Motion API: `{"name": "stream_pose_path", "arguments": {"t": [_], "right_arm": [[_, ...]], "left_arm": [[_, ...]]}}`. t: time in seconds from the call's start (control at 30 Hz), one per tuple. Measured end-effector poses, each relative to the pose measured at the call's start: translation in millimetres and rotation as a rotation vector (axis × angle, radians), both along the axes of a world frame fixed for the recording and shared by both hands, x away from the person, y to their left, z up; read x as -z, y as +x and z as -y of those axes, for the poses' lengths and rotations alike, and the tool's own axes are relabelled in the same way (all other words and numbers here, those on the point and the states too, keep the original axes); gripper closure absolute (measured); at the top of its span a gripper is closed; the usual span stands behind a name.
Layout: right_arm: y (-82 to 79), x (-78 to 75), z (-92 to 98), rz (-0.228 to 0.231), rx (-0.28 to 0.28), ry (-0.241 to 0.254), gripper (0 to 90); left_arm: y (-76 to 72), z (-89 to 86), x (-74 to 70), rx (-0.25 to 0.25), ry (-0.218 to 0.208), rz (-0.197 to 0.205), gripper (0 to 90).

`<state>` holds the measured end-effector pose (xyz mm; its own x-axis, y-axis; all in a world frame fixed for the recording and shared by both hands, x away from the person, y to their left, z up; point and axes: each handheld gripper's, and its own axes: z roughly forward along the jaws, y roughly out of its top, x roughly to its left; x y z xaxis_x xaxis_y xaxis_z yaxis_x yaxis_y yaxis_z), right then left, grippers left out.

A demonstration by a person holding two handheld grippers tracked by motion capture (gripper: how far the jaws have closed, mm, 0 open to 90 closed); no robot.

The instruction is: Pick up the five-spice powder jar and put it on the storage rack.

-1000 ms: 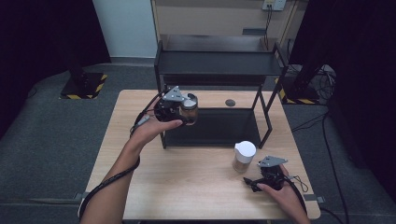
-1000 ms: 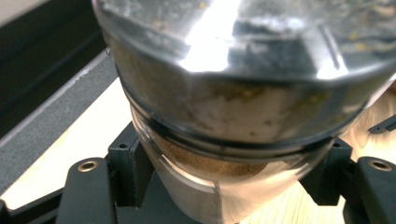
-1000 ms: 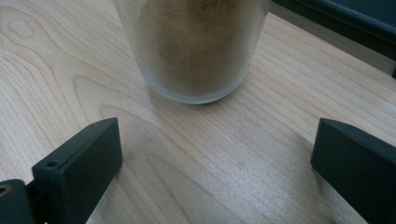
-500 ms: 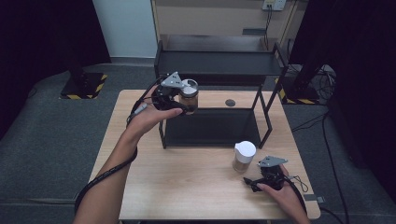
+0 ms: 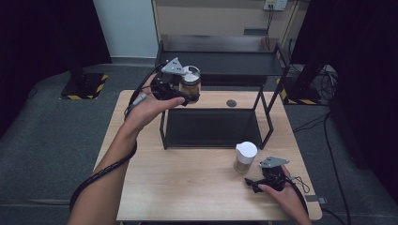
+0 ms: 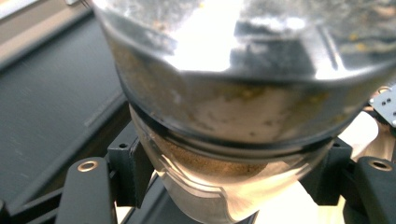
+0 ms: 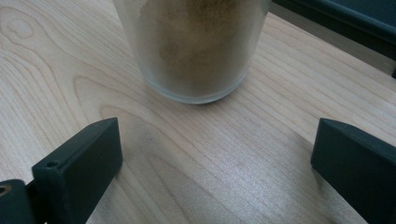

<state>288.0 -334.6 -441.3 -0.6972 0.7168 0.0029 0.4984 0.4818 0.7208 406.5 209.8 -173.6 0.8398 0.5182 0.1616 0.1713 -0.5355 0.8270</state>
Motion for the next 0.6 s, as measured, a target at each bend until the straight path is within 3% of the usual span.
{"name": "stream_pose_path", "arguments": {"t": [0.27,0.37,0.6], "right_arm": [[0.0,-0.1,0.0,0.0,0.0,0.0,2.6],[-0.1,0.0,0.0,0.0,0.0,0.001,2.6],[-0.1,0.0,-0.1,0.0,0.0,0.0,2.6]], "left_arm": [[-4.9,7.2,-24.2,-0.041,-0.017,0.01,29.8],[-6.9,7.5,-31.2,-0.048,-0.046,0.013,29.8],[-7.0,17.2,-41.9,-0.107,-0.04,0.012,29.8]]}}
